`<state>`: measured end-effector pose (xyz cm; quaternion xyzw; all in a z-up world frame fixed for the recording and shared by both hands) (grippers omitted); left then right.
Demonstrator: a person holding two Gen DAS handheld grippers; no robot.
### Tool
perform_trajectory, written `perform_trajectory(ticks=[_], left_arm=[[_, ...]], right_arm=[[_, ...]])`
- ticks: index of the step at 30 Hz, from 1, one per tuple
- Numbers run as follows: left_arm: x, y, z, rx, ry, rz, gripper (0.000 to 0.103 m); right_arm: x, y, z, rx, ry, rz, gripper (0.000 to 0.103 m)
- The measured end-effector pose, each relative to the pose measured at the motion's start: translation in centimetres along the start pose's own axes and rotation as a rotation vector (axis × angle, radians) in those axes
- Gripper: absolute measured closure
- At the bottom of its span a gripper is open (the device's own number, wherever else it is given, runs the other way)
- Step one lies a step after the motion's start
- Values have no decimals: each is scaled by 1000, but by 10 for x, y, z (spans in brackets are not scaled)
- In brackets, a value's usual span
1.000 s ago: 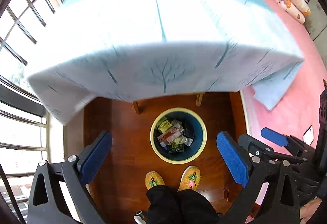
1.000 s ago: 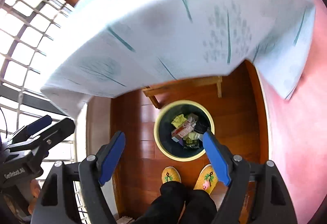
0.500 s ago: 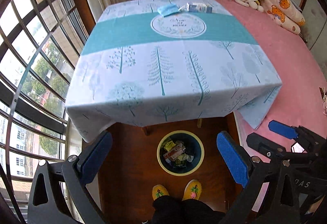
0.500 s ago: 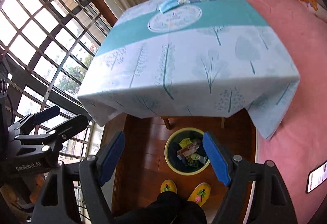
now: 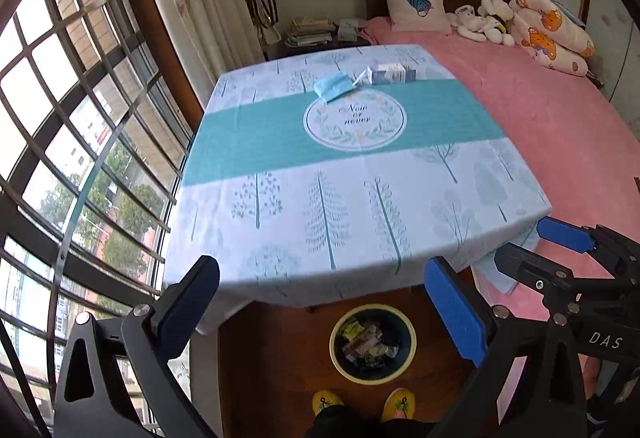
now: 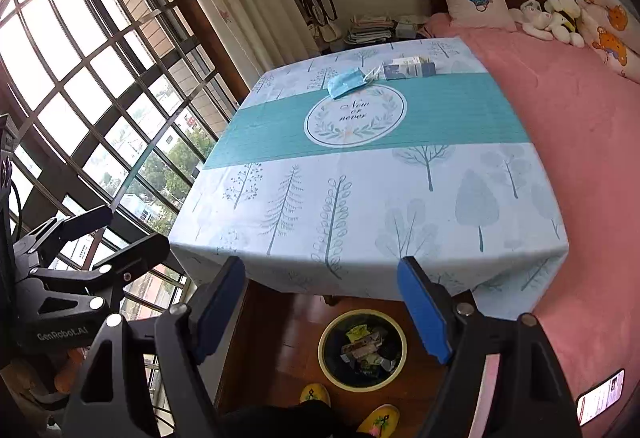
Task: Collect trash
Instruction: 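Raise both tools back up toward the table, then grasp the blue mask by its ear loop with the left tool while the right tool grasps the white box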
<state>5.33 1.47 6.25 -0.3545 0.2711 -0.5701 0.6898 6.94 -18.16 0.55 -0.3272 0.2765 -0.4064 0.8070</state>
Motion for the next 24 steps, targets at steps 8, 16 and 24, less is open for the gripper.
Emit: perform_trajectory(ticks=[8,16,24], left_arm=[[9,27,62,37,32,-47,2],[13,120,161,-25,151,-135,2],[23,264,258,-190,279,-199,2]], right_arm=[[24,20,44,33,15,-41,24],[59,76,105,44,132,-138,24],[98,159,158,18,353,-236,24]])
Point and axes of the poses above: each gripper's, at about its wrist camera, not at the fingertips, and y roughly the way its jaws point, x to its right, z to its top, the point moved 3 cm from there along y, roughly the way its jaws point, and after that the axes turned 12 degrees about -y, right-handed, at the moved point
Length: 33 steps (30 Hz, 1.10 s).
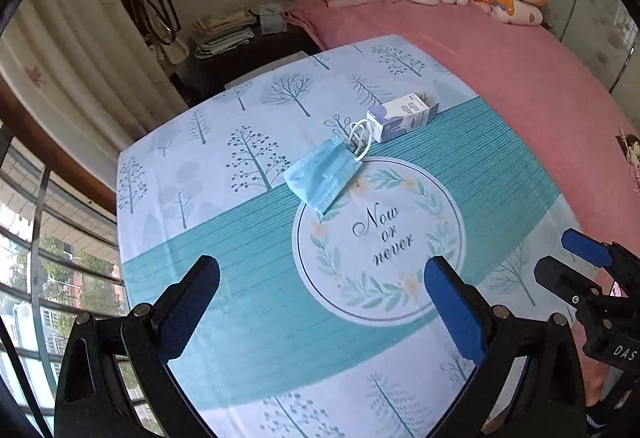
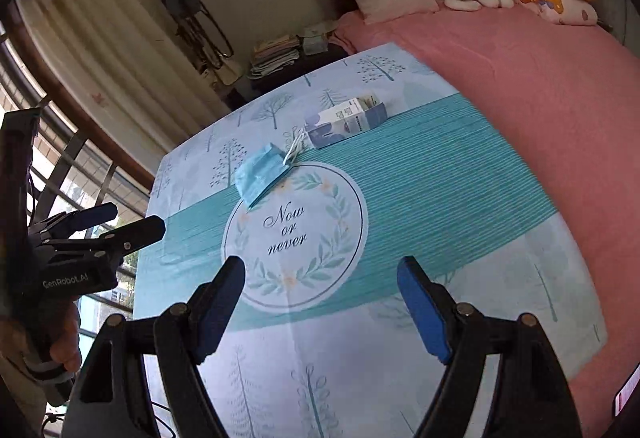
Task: Collect trash
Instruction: 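Grasp the blue mask by its ear loop with the left tool while the right tool grasps the white box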
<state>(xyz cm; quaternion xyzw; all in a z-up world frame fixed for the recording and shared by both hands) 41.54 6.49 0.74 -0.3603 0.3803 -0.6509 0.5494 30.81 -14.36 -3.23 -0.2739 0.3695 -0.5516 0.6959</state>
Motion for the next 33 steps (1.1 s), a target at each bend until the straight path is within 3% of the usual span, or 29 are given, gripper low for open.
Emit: perform_trajectory(ticks=[7,16,21,23,25,27,28,33], left_arm=[[-8,105,54,-127,88,-25,2],[4,181,67,-237,168,-61,5],[9,197,66,-279,201,-82,26],[8,198,69,-269,191,-92,32],[8,197,72,-254,192,-99,44],[7,196,77,-245,195,-103,81],[5,197,79,-249,192,-100,87],[-9,197,91,-223,150,-102,94]], right_arm=[[12,75,37,-24,128,-80,24],[29,123,56,-51,234,-116,24],[31,135,61,-64,258,-119,24],[31,138,64,-65,260,-118,24],[30,140,68,-64,261,-117,24],[29,144,72,-66,262,-118,24],[29,145,74,-66,264,-117,24],[28,155,91,-60,279,-113,24]])
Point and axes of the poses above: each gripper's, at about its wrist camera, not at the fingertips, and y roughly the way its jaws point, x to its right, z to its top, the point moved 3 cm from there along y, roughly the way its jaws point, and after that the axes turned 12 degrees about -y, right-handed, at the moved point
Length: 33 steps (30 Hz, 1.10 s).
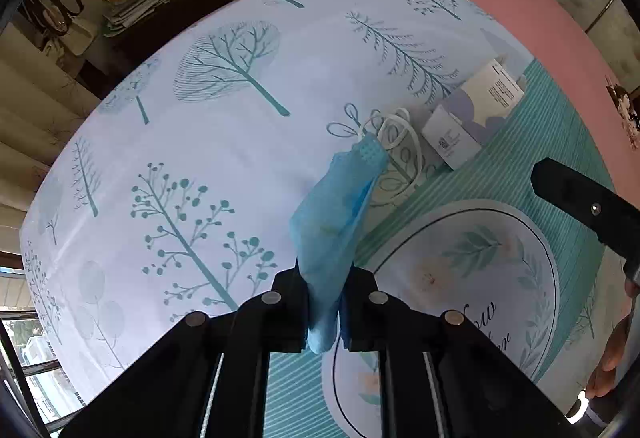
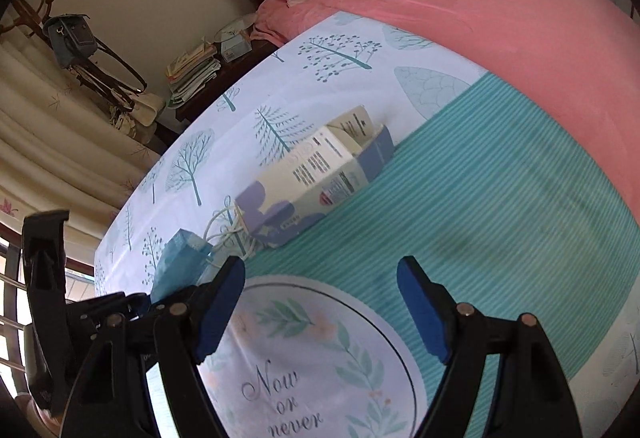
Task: Collect trash
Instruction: 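Grasp the blue mask by its ear loop with the left tool while the right tool grasps the white box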
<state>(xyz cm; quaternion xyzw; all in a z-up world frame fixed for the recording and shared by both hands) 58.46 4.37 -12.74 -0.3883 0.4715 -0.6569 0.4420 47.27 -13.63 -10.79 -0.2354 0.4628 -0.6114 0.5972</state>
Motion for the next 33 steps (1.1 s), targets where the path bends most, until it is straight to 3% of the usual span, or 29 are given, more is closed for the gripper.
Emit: perform_trajectory(ticks=[11,17,19,28,33], left_arm=[[-38,-26,33,85,-157,-23,94],[-44,-29,39,91,-192,-27,94],[-45,-29,36,88,-203,-31,94],[-45,-42,7,85,-239,-40,94],[-35,-66,-23,99,-264,-46,94]], right_arm=[[-3,38,47,-34,152,-44,24],[-8,60,55,-108,119,-128,24],[-12,61,55,-108,84,-146,33],[-18,42,33,-97,0,-73,65],[-17,12,8,-85,-51,-16,66]])
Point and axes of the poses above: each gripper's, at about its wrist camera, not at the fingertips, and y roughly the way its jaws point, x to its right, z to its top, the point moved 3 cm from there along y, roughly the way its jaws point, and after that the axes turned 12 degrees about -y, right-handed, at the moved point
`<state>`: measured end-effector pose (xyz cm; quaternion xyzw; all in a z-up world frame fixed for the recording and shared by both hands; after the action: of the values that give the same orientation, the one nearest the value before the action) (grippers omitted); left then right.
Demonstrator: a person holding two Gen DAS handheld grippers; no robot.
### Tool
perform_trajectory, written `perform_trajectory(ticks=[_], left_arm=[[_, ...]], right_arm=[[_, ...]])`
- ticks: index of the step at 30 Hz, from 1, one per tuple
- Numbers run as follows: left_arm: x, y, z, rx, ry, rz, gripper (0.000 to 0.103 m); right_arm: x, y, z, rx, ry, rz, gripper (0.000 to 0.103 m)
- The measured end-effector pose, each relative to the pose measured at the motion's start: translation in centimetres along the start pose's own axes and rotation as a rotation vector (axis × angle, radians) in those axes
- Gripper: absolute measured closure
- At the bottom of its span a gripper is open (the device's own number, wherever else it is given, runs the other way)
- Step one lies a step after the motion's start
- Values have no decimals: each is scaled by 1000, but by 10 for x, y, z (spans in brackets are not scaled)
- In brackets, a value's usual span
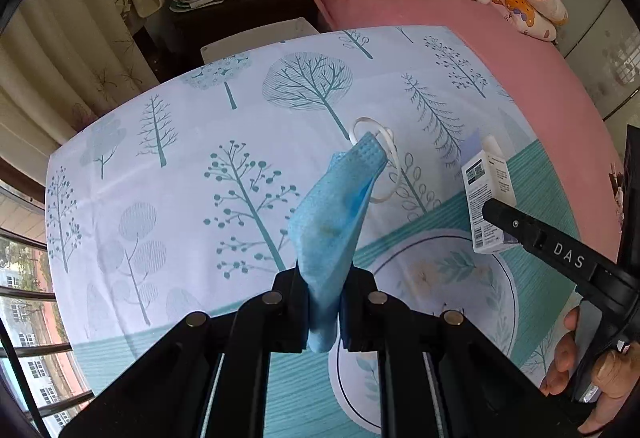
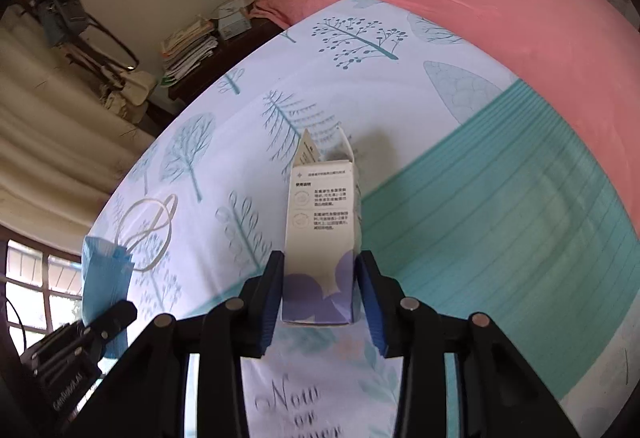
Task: Collect trash
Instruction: 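Grasp the blue mask by its ear loop with the left tool while the right tool grasps the white box, then carry the blue mask and white box down over the bin and open both tools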
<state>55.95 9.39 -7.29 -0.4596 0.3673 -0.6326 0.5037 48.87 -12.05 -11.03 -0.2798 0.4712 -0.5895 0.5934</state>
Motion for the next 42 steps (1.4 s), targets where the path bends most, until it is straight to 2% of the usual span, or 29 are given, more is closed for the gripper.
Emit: perform_trajectory(ticks=[7,16,19,25,34,42], left_arm=[[14,-56,-75,36,-55,2,94],[55,-140,-223,128,-190,29,94],[71,-162,-274,155,-237,34,94],[101,-192,-356,171,-300,28,94],[116,-198,-446,72,-306,68,94],[112,-162,-499,-34,-300,95,94]], right_arm=[[4,-62,-51,42,-60,129,66],[29,-171,-142,93,-261,305,66],[42,-200,-172,99,-343,337,66],[69,-246,-234,77,-464,372,66],[88,-261,-323,-38,-570,419,66],[103,-222,-386,-190,-539,419,66]])
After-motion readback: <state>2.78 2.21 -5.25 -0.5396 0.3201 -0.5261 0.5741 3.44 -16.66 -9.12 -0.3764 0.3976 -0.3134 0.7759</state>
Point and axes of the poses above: each gripper's, at about its wrist camera, not at the fingertips, and y roughly the way its jaws point, x to its right, z to its top, the point moved 3 cm from there along y, roughly the way its jaws point, and after that the axes turned 12 degrees about -y, right-handed, at the moved point
